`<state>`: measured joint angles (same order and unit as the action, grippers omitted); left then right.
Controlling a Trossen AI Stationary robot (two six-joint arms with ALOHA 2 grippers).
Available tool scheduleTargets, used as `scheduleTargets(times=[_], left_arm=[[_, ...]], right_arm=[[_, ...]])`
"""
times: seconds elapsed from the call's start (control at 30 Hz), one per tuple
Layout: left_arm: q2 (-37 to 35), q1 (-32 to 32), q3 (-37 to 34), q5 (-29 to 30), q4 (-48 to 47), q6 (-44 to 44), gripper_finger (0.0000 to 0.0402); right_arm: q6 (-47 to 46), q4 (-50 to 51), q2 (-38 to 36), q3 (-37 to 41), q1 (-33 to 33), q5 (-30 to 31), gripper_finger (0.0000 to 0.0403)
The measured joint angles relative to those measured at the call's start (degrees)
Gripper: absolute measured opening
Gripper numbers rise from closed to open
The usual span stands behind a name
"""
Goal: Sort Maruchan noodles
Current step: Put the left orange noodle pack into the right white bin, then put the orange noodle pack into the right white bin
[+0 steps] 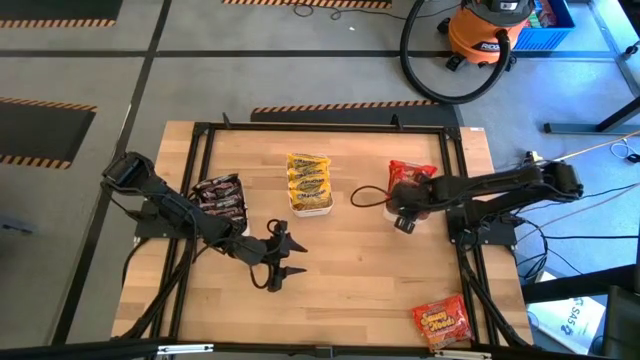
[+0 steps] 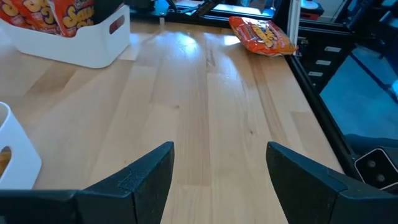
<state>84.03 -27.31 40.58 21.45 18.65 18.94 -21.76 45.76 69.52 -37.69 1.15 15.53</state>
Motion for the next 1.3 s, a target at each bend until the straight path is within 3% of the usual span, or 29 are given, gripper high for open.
scheduleTargets(times=[0.17, 0.33, 0.57, 0.8, 0.97, 1.13, 1.3], left_arm=[[0.0, 0.0, 0.0, 0.0, 0.0, 0.0, 0.0248], [0.0, 0.0, 0.0, -0.1, 0.0, 0.0, 0.0248], [0.0, 0.0, 0.0, -0.1, 0.0, -0.1, 0.0248], [0.0, 0.0, 0.0, -0.1, 0.0, -0.1, 0.0248], [0.0, 0.0, 0.0, -0.1, 0.0, -0.1, 0.0248], [0.0, 0.0, 0.0, -0.1, 0.0, -0.1, 0.0248], [0.0, -0.3, 0.0, -0.1, 0.0, 0.0, 0.0248]], right_arm=[[0.0, 0.6, 2.5, 0.0, 0.0, 4.3, 0.0217], [0.8, 4.9, 2.7, -2.5, 0.0, 4.5, 0.0253], [1.3, 12.0, 2.7, -8.3, 0.0, 9.0, 0.0259], [1.2, 13.4, 2.8, -8.6, 0.0, 12.8, 0.0259], [0.8, 13.7, 2.9, -10.1, 0.0, 8.3, 0.0260], [-2.2, 18.8, 2.9, -17.3, -1.1, 1.7, 0.0260], [-13.4, 23.5, 2.9, -25.3, -8.8, -8.5, 0.0260]])
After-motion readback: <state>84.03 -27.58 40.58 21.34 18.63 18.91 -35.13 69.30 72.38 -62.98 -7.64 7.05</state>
